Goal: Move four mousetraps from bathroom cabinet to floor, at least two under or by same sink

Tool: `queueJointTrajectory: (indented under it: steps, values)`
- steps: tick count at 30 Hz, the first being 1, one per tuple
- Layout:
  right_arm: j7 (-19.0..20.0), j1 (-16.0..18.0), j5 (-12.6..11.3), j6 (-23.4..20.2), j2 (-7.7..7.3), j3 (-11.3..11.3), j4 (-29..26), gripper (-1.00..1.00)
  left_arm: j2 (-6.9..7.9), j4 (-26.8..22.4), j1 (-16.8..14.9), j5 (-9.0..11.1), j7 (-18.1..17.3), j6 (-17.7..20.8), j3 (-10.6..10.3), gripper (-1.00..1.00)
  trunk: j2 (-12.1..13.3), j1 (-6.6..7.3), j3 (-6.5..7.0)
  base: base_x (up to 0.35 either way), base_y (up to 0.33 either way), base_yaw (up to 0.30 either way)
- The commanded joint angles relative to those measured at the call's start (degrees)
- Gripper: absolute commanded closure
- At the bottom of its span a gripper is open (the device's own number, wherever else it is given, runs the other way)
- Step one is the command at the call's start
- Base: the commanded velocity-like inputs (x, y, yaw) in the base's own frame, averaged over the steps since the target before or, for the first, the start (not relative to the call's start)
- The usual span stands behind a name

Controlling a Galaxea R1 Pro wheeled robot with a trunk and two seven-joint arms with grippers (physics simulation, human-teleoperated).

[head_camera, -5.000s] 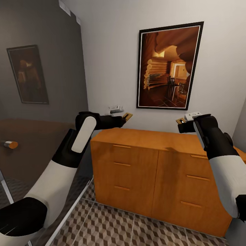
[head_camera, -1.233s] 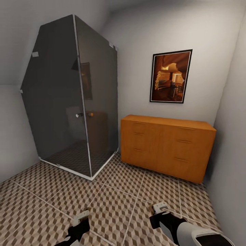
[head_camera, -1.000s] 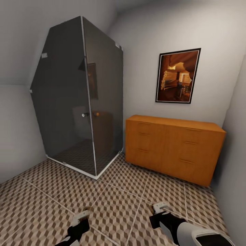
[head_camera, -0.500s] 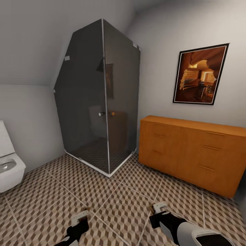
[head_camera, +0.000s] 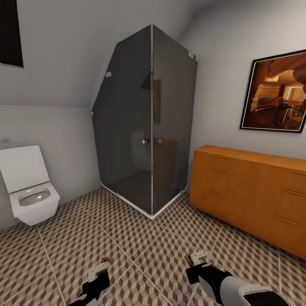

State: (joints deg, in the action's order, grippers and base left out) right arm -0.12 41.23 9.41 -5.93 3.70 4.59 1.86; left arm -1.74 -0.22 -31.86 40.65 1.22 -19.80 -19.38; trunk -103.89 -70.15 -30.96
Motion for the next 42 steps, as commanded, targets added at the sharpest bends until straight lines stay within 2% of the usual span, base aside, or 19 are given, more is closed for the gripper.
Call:
queueJointTrajectory:
  steps: [1, 42]
  values:
    - [0.0, 0.1, 0.2, -0.1, -0.01, 0.4, 0.1, 1.00, -0.07, 0.0, 0.0, 0.3, 0.6, -0.1, -0.5, 1.00, 0.0, 0.01, -0.06, 0.000, 0.000, 0.292]
    - [-0.1, -0.5, 0.3, -0.2, 0.08, 0.5, 0.1, 1.00, -0.20, 0.0, 0.0, 0.3, 0.9, 0.1, -0.5, 1.00, 0.0, 0.01, -0.06, 0.000, 0.000, 0.292]
